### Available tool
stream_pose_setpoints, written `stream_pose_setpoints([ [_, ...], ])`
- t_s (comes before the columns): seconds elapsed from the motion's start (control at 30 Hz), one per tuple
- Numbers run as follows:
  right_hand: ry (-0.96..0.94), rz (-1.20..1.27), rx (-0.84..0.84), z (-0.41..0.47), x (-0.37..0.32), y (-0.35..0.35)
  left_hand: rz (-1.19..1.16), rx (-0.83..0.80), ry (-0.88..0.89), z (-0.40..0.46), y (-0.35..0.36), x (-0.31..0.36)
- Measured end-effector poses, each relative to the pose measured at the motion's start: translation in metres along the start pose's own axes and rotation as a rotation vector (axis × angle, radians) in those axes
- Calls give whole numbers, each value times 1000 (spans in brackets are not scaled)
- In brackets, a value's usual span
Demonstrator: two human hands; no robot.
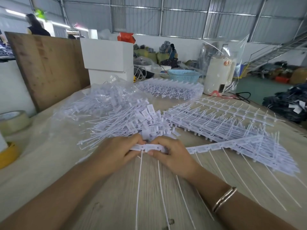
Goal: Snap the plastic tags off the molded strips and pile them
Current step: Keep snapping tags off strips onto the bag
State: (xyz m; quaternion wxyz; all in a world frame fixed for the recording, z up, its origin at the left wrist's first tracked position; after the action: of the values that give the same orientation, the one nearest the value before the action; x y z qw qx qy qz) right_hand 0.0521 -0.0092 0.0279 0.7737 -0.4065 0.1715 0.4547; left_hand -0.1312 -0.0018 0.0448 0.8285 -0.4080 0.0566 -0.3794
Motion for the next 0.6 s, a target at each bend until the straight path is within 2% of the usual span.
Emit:
stream_pose_setpoints([
  [0.1, -93, -59, 8, -1, -2, -5, -161, -82, -52, -3, 6, -4],
  [0.2, -170, -130, -2, 0, -6, -9, -501, -176, -180, -4, 10, 1],
  [0.27, -227, -171, 39, 3, -10, -15, -622, -204, -224, -6, 10, 3],
  [0.37, -109, -56, 123, 9, -6, -36, -583, -176, -190, -5, 7, -1],
  [0.43, 1, -39, 51, 8, 4, -46, -535, -202, -186, -7, 8, -3],
  [0.53, -15, -160, -50, 4, 9, -43, -434, -262, -94, -9, 10, 1],
  [0.6, -9, -136, -83, 1, 7, -34, -450, -278, -42, -7, 8, 5],
])
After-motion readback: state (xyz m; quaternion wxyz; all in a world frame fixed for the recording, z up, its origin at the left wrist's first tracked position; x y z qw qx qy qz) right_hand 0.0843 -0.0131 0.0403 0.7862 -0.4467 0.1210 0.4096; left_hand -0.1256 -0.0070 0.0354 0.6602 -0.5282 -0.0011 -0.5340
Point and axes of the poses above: each hand's wrist, its own z-axis towards the middle knuckle, its own y-axis out of the palm, x = y × z, the point moved 2 cm from there along z, towards the middle knuckle, and after that the axes turned 15 degrees about x, right-handed, at the moved point
